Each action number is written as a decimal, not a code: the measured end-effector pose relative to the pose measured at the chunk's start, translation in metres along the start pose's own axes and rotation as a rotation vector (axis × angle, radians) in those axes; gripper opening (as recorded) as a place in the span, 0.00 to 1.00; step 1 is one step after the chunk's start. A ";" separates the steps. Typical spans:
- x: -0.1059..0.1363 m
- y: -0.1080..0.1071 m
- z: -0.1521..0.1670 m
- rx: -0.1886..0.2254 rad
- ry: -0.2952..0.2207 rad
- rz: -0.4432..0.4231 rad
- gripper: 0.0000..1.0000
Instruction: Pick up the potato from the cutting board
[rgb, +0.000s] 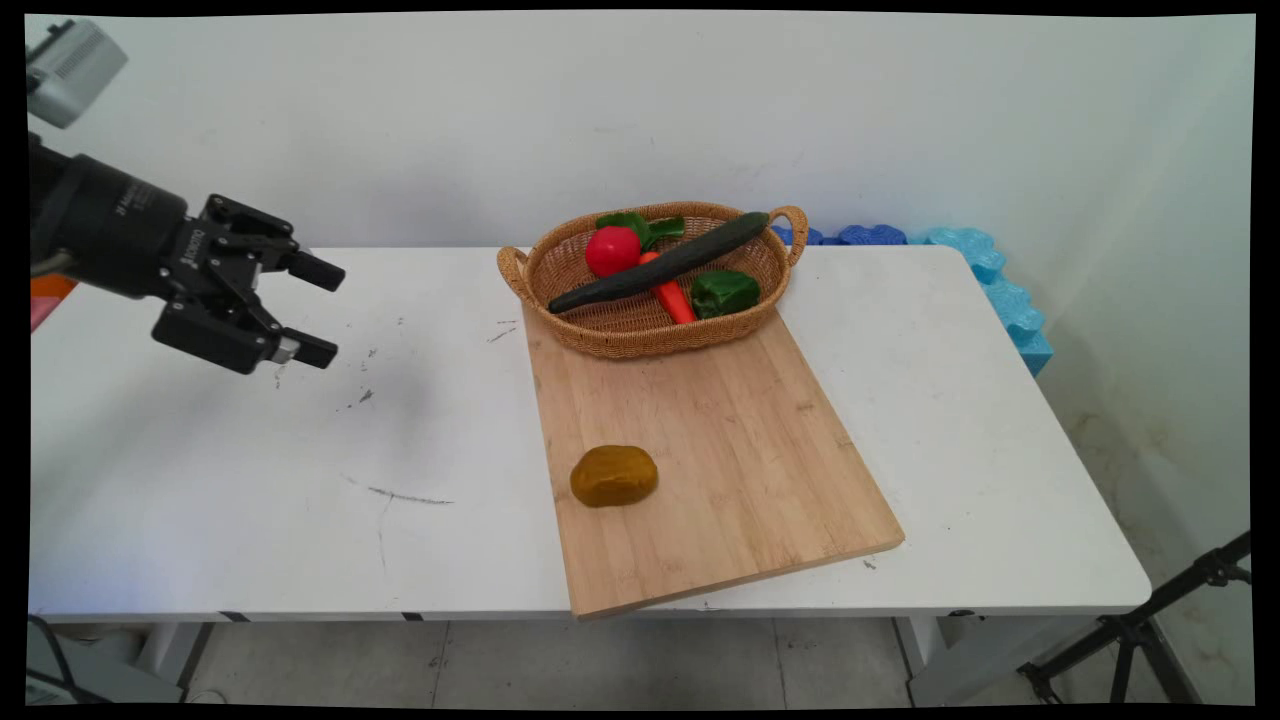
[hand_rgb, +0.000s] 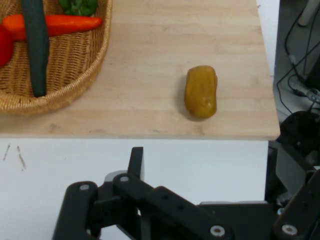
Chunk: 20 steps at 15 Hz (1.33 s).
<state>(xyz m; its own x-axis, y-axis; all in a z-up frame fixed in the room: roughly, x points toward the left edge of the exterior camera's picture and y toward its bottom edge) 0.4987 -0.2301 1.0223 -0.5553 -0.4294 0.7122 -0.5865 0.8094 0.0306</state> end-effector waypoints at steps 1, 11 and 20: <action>0.002 0.001 0.002 0.003 0.000 0.000 1.00; 0.056 0.028 0.076 0.050 -0.043 -0.069 1.00; 0.089 0.045 0.184 0.082 -0.214 -0.071 1.00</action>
<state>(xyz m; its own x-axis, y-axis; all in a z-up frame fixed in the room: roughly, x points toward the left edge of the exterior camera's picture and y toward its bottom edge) 0.3149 -0.3058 0.9583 -0.6181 -0.5660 0.5454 -0.6694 0.7428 0.0122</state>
